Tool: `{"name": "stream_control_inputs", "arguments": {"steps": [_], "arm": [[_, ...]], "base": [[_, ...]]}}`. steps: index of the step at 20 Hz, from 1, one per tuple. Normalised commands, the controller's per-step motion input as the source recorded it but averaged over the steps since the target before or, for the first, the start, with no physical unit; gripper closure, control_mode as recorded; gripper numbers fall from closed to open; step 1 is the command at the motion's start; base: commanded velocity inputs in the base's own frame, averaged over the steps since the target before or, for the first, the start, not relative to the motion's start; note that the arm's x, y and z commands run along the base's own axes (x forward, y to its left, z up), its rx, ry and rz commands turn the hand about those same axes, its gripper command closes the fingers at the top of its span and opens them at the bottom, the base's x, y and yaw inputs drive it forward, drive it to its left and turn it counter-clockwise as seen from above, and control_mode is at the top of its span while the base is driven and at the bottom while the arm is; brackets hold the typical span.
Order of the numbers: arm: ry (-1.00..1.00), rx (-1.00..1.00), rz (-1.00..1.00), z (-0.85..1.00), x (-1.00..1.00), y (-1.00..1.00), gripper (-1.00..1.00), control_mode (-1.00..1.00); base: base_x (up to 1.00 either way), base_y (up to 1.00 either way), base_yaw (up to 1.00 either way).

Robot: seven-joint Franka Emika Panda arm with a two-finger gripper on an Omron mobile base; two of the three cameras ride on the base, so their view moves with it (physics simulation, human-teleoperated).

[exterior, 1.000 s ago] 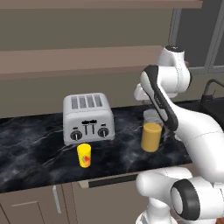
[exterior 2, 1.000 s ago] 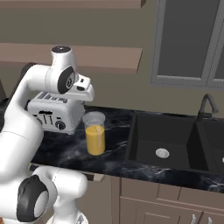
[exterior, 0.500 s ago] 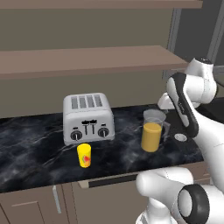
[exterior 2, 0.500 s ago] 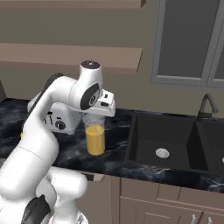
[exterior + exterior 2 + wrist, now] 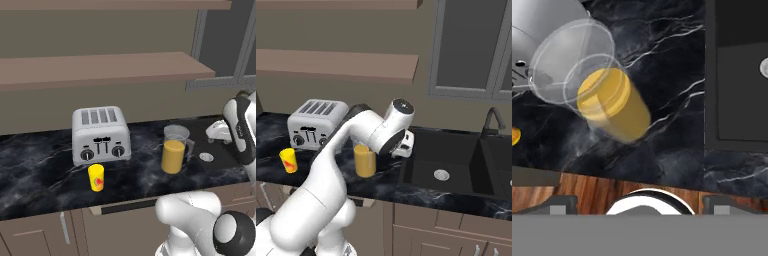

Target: Place the pitcher and cup on the dining counter for serving.

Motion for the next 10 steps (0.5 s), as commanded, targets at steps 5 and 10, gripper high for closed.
{"name": "stream_control_inputs", "arguments": {"steps": [5,10], "arm": [[-0.01,0.23,0.08,-0.25,0.06,-0.27,-1.0,-1.0],[0.0,0.05,0.0,-0.09,0.2,0.02,-1.0,-1.0]], "base": [[0.0,0.0,0.0],[0.0,0.0,0.0]]}}
